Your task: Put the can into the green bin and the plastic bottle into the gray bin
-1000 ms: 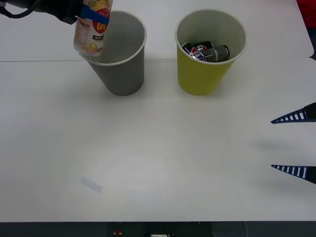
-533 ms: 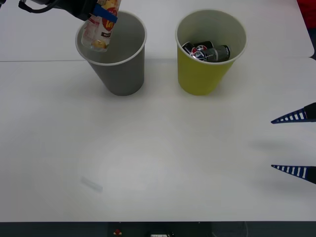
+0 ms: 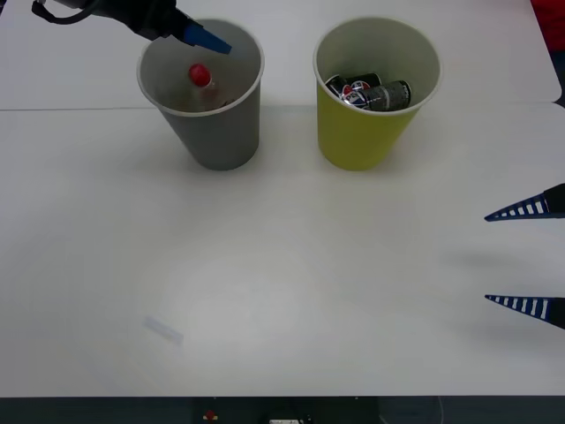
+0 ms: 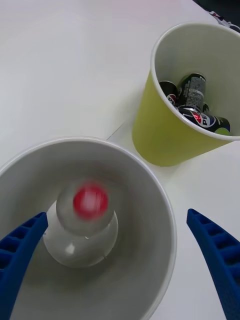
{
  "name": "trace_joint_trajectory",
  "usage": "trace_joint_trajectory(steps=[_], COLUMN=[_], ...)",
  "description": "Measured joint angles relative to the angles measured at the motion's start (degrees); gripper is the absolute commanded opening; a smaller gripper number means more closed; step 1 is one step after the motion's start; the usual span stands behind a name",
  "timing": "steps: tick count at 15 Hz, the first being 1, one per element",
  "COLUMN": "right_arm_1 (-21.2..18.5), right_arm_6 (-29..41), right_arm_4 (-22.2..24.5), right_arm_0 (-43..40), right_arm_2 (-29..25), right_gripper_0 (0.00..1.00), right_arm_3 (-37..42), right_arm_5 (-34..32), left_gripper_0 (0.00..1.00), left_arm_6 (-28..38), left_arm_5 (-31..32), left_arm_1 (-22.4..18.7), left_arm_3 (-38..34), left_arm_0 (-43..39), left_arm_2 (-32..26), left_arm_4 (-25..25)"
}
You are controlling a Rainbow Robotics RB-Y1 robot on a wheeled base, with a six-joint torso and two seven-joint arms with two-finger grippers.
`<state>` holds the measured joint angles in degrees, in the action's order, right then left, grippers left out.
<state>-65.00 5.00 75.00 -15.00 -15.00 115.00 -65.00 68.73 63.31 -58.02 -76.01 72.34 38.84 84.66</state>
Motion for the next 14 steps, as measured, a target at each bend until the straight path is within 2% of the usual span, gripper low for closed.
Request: trace_joint_trajectory(steps=[3, 4, 9, 14], right_arm_1=[0.0, 0.0, 0.0, 0.0], right_arm_6=[0.0, 0.0, 0.0, 0.0], right_arm_4=[0.0, 0.0, 0.0, 0.0], right_arm_0=[0.0, 0.0, 0.0, 0.0], right_arm_2=[0.0, 0.0, 0.0, 0.0], right_gripper_0=[1.00, 1.00, 1.00, 1.00], right_arm_3=[0.0, 0.0, 0.0, 0.0], right_arm_5=[0.0, 0.0, 0.0, 0.0], left_gripper_0=[1.00, 1.00, 1.00, 1.00], left_arm_6=[-6.2, -9.0, -21.6, -39.3], left_arm_5=[0.0, -0.1, -0.1, 0.0], left_arm_1=[-3.2, -4.5, -9.2, -14.2], left_arm_3=[-0.7, -1.9, -11.8, -16.0], left_arm_0=[-2.5, -4.9, -21.2, -37.7], left_arm_2=[-0.7, -2.5, -15.6, -24.4], left_arm_4=[-9.2, -11.8, -16.0, -26.5])
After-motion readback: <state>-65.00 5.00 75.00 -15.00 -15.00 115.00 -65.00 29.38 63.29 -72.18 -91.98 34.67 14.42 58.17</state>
